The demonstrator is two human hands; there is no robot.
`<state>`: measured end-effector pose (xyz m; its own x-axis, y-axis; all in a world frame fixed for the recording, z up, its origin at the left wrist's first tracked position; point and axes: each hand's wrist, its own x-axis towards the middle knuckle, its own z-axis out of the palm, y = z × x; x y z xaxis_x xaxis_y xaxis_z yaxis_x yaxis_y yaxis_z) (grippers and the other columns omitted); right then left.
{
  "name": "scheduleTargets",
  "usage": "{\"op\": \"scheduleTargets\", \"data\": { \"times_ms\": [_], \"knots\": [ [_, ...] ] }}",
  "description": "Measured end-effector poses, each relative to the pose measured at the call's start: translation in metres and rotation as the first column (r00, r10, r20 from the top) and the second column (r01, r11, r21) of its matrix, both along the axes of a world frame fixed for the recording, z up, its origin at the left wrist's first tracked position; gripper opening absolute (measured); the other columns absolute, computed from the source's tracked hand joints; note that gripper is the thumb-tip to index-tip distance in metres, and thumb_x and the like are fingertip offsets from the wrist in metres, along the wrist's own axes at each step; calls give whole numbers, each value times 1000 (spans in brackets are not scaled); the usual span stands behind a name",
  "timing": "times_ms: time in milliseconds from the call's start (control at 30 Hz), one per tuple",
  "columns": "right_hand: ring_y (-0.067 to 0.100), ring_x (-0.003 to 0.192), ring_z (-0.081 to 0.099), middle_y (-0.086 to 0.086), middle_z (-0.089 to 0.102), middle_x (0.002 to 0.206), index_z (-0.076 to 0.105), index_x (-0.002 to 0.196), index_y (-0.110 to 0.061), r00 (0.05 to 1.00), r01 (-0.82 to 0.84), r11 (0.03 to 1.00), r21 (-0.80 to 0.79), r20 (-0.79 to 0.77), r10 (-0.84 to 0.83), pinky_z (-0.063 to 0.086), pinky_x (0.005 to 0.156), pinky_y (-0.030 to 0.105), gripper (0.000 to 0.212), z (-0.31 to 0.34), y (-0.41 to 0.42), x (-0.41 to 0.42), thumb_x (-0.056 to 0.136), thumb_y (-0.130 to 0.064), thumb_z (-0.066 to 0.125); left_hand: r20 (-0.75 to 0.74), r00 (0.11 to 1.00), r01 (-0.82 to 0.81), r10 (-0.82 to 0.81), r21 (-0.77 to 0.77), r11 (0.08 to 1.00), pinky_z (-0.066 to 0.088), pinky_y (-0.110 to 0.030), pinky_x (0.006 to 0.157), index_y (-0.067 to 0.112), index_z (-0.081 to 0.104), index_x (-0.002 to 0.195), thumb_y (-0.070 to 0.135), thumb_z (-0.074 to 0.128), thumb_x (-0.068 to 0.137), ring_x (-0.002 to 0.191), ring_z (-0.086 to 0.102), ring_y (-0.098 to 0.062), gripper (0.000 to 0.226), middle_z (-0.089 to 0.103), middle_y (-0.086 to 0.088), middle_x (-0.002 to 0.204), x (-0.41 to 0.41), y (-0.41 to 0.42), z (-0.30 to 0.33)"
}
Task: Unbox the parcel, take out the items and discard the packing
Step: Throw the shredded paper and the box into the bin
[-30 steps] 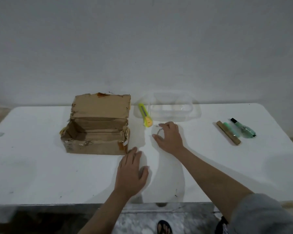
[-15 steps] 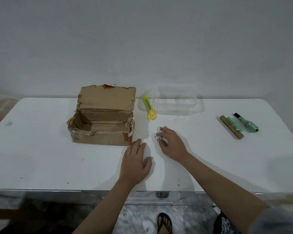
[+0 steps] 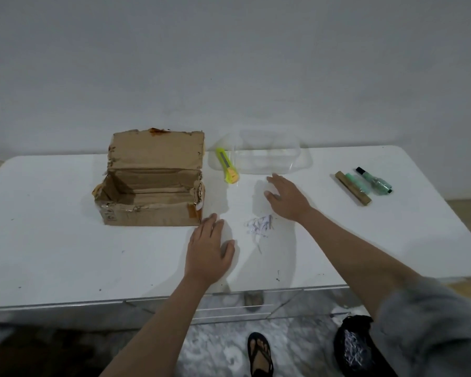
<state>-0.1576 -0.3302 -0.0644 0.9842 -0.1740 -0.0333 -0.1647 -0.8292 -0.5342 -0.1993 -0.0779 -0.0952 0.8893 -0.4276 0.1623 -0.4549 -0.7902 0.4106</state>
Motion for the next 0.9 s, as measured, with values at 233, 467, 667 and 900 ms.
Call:
{"op": "scheduleTargets", "data": {
  "times_ms": [233, 467, 667, 900],
  "knots": [
    [17, 147, 17, 3, 27, 156, 36, 144, -8, 999, -34, 998, 61, -22, 36, 9, 119, 38, 48, -4, 12, -14, 100, -27, 40, 9, 1000, 5, -5, 0, 1000, 37, -40, 106, 6, 52, 128, 42, 42, 87, 129, 44, -30, 56, 48, -13, 140, 2, 0, 0],
    [25, 109, 63, 13, 66, 114, 67, 106, -2, 968, -175, 954, 244, 217, 122, 53, 88, 26, 24, -5, 27, -105, 89, -10, 52, -11, 1000, -8, 9, 31, 999, 34, -43, 109, 5, 49, 132, 45, 35, 87, 132, 41, -31, 62, 44, -14, 143, 1, -2, 1],
    [25, 120, 51, 18, 51, 126, 55, 121, -1, 943, 130, 976, 177, 281, -176, 42, 99, 24, 33, -1, 17, -149, 89, -9, 57, -45, 999, 1, 0, 19, 1000, 30, -45, 111, 4, 48, 132, 47, 29, 87, 136, 36, -31, 66, 40, -15, 146, -3, -1, 2],
    [30, 148, -2, 16, 7, 159, 15, 149, -3, 935, 356, 935, 9, 0, -356, -4, 116, 50, 94, -17, 81, -150, 81, -66, 33, -171, 984, -85, 41, -257, 963, 22, -43, 116, 5, 49, 133, 37, 32, 90, 138, 34, -25, 56, 44, -11, 145, -9, 0, 9]
  ]
}}
